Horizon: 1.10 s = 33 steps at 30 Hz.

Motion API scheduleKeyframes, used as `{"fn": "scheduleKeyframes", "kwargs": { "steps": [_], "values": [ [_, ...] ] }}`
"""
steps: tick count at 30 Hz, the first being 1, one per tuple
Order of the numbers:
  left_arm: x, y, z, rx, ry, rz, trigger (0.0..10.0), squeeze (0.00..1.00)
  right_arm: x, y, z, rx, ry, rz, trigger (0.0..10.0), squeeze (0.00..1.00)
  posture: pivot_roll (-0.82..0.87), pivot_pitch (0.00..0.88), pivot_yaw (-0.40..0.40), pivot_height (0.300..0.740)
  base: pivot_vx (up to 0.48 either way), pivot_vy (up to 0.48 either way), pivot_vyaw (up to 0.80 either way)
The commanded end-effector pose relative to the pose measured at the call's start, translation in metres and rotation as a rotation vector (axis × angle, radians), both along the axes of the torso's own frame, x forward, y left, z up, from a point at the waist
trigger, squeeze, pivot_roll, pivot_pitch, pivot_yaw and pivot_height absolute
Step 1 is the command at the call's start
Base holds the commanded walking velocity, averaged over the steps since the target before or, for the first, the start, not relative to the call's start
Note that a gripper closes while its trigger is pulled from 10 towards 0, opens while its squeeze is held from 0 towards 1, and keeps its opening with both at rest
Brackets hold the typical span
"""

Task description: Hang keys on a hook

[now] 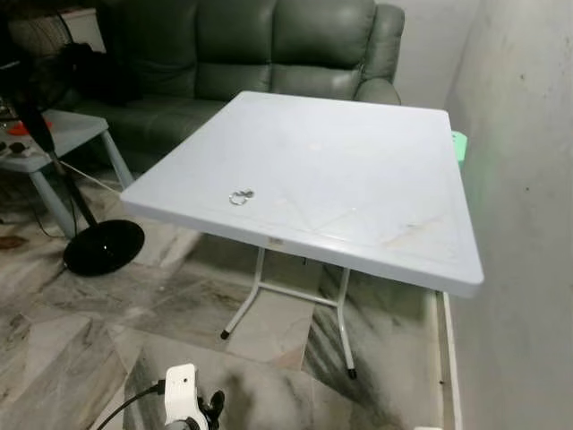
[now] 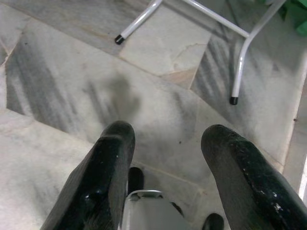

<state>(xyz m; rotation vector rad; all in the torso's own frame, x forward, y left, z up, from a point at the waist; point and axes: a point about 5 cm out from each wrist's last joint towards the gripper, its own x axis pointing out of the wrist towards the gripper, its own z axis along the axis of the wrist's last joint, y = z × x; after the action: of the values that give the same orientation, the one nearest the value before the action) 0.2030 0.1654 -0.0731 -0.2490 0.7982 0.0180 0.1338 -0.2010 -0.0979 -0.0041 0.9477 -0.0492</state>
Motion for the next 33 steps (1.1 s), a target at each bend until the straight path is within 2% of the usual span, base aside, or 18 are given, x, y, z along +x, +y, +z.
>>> {"fn": "scheduleKeyframes", "kwargs": {
  "steps": [1,33],
  "values": [
    [0.0014,0.0019,0.0007,0.001,-0.001,0.013,10.0,0.0,-0.0006,0.0015,-0.0005,0.011,0.004,-0.005,10.0,0.0,0.03,0.0,0.012,0.74,0.0,0.428,0.0],
    [0.0025,0.0022,0.0013,-0.003,-0.002,0.022,10.0,0.0,-0.0012,0.0024,-0.0008,0.016,0.004,-0.005,10.0,0.0,0.03,0.0,0.013,0.74,0.0,0.426,0.0]
  ]
}}
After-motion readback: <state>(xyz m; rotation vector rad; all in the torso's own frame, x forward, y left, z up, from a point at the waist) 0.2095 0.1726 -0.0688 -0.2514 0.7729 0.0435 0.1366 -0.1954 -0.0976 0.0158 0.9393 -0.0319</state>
